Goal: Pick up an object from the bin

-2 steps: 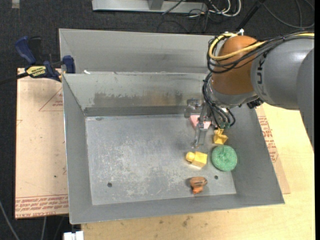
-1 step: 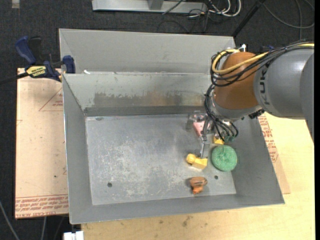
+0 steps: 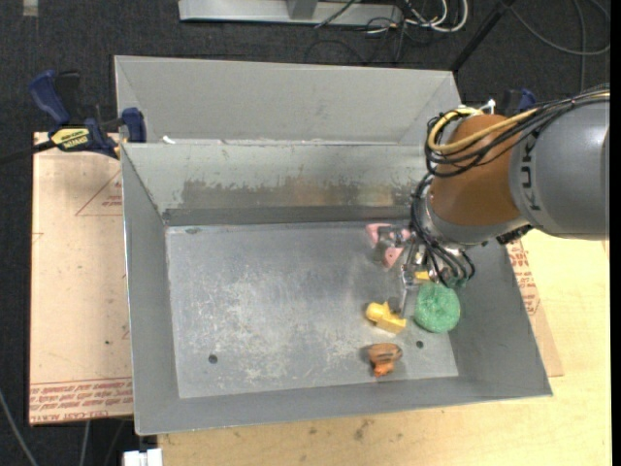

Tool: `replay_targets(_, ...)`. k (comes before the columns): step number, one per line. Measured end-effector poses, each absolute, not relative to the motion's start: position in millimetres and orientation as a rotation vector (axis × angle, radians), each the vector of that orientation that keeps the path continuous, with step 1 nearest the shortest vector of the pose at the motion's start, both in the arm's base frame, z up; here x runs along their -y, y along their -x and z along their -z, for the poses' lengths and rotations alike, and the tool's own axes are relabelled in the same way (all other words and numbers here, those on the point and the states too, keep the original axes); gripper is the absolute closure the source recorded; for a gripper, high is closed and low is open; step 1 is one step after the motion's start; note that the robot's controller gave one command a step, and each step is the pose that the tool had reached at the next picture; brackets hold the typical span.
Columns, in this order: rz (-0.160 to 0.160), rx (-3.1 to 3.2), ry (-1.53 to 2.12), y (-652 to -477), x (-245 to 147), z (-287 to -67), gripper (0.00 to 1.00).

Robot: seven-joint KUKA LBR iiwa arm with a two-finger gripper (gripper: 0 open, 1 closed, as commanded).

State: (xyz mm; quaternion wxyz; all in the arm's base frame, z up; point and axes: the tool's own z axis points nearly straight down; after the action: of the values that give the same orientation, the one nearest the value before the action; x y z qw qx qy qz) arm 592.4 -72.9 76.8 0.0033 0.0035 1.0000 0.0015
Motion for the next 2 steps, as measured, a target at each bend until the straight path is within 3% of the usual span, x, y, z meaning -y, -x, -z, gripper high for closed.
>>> replay_targets(1, -0.004, -3.133, 0.018, -574.1, 98, -75, 0.00)
replay_targets(2, 0.000, -3.130, -0.102, -544.6, 109, -73, 0.00)
